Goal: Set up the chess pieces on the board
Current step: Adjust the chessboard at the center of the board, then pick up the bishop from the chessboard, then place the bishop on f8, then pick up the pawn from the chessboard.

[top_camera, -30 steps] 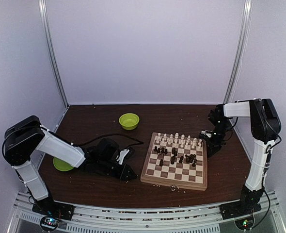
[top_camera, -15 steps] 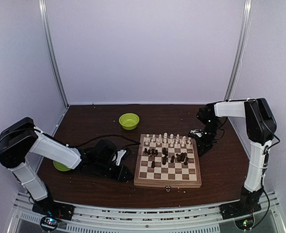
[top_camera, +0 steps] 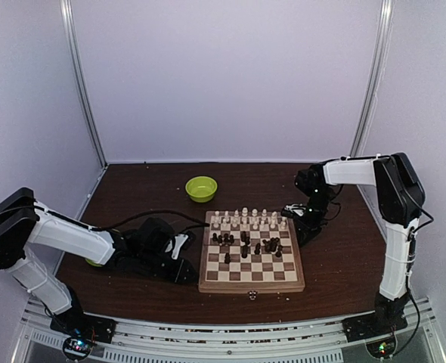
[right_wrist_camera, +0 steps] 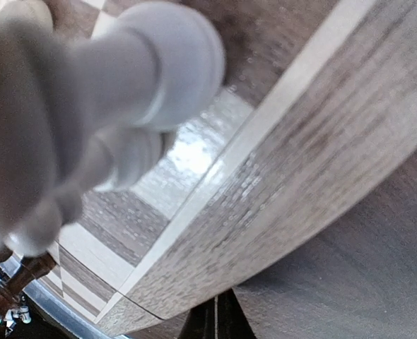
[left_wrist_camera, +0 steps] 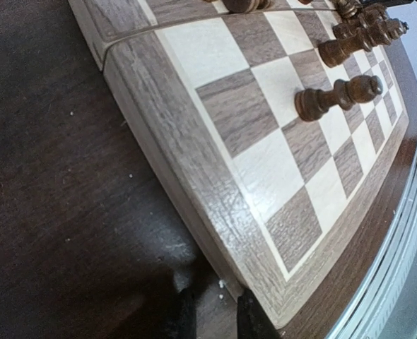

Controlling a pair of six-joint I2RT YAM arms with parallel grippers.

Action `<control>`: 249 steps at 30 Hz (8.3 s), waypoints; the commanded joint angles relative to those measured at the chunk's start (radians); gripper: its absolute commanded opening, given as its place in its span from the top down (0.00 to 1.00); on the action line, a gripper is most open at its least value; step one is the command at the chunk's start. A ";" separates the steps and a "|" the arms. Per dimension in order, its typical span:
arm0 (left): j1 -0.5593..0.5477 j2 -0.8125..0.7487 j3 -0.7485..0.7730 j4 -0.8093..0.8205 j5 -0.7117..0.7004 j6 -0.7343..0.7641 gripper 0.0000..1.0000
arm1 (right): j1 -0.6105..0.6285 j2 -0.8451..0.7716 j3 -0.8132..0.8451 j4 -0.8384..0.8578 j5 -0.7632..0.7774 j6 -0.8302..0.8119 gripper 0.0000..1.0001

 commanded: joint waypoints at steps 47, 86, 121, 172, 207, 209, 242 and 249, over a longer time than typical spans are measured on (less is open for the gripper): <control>0.086 0.205 0.729 -0.578 -0.036 0.495 0.61 | -0.272 -0.928 -0.522 0.428 -0.096 -0.243 0.49; -0.080 0.373 0.768 -0.552 -0.030 0.558 0.73 | -0.271 -0.871 -0.507 0.402 -0.138 -0.246 0.51; -0.165 0.362 0.819 -0.645 0.023 0.613 0.90 | -0.258 -0.857 -0.502 0.386 -0.121 -0.262 0.52; -0.220 0.452 0.882 -0.653 -0.075 0.592 0.74 | -0.256 -0.862 -0.507 0.371 -0.131 -0.271 0.52; -0.225 0.399 0.799 -0.638 -0.124 0.575 0.88 | -0.256 -0.845 -0.505 0.366 -0.134 -0.268 0.52; -0.225 0.402 0.801 -0.637 -0.120 0.575 0.86 | -0.256 -0.843 -0.505 0.366 -0.134 -0.268 0.52; 0.018 0.260 0.848 -0.658 -0.373 0.461 0.62 | -0.256 -0.811 -0.501 0.355 -0.120 -0.294 0.52; 0.052 0.348 0.874 -0.684 -0.319 0.443 0.61 | -0.256 -0.803 -0.501 0.357 -0.112 -0.295 0.52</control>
